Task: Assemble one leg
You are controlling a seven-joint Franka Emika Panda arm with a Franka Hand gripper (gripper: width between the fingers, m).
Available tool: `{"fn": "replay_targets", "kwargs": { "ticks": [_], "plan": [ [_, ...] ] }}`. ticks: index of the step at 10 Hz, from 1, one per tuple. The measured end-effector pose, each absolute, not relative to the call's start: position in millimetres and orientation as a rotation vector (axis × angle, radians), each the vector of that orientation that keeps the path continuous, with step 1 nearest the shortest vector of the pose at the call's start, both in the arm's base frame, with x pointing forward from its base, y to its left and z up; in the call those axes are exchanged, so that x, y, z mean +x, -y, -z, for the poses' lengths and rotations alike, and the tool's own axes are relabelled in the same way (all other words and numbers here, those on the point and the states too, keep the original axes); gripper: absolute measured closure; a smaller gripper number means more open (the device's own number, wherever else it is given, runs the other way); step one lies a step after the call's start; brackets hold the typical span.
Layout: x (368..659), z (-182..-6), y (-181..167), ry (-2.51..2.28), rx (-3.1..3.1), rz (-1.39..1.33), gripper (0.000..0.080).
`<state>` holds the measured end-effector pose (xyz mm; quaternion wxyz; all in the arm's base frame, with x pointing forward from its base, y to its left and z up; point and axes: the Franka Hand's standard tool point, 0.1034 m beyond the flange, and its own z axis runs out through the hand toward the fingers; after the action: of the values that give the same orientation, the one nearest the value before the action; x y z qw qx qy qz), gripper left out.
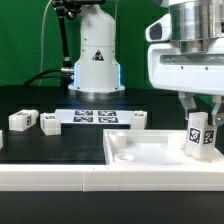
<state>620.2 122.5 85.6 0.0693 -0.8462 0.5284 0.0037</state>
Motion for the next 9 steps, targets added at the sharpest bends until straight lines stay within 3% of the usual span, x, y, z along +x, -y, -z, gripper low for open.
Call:
{"fn": "replay_targets", "kwargs": {
  "ticks": [3, 4, 5, 6, 9],
  "plan": [
    [620.2, -85.4, -122.9, -1.593, -2.537, -0.017, 0.0499],
    [620.3, -85.4, -122.5, -1.544, -2.567, -0.013, 0.0302],
    [621.0, -85.5, -119.6, -1.458, -2.617, -0.006, 0.0302],
    [622.4, -85.9, -117.3, -1.322, -2.693, 0.000, 0.0180],
    [623.3, -83.7, -117.7, -0.831, -2.887, 0.030, 0.0152]
  ]
}}
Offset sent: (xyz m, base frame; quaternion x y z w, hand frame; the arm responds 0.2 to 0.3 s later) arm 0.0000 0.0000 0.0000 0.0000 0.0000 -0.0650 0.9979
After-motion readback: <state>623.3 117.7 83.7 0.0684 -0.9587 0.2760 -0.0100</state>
